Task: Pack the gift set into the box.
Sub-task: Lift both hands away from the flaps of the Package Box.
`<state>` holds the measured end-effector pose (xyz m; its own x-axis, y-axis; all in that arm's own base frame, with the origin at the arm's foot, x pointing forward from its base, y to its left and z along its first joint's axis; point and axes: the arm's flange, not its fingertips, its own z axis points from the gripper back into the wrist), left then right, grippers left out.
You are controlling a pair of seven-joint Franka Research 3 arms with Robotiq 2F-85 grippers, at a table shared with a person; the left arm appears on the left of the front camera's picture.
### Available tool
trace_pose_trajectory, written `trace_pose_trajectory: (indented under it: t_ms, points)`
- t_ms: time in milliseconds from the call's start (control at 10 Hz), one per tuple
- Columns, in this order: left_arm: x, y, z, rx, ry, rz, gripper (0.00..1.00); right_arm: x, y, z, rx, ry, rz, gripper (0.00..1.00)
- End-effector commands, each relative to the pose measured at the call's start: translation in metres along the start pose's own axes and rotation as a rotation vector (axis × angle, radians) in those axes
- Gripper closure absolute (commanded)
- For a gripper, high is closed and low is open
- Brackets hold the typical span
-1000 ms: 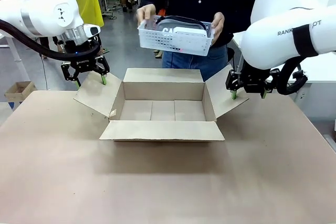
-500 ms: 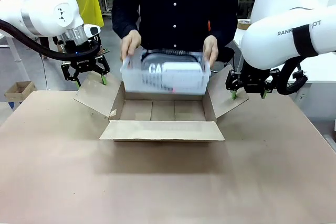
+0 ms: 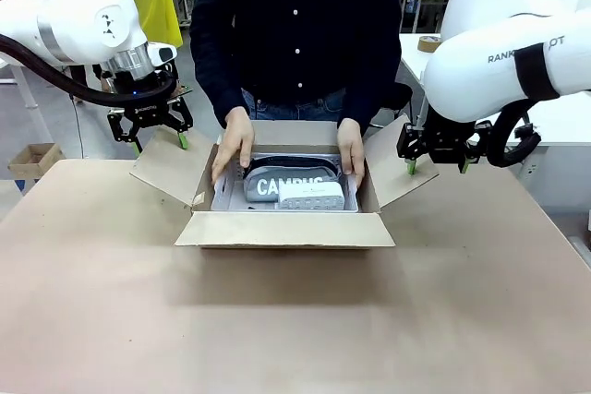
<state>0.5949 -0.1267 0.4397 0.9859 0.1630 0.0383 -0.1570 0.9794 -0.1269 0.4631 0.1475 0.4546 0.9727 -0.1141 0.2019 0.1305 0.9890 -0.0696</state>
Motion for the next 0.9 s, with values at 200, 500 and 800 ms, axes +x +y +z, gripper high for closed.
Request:
trace_pose_trajectory:
  t_ms: [200, 500, 800]
  points:
    - [-0.001, 0.002, 0.001, 0.018, -0.008, 0.011, 0.0, 0.002, 0.0, 0.0, -0.026, -0.012, -0.01, 0.0]
    - [-0.022, 0.044, 0.074, -0.269, 0.045, -0.114, 0.0, -0.008, -0.044, 0.054, 0.303, -0.006, 0.102, 0.0]
    - [-0.037, 0.149, 0.101, -0.728, 0.152, -0.18, 0.0, -0.027, -0.153, 0.1, 0.724, 0.111, -0.012, 0.0]
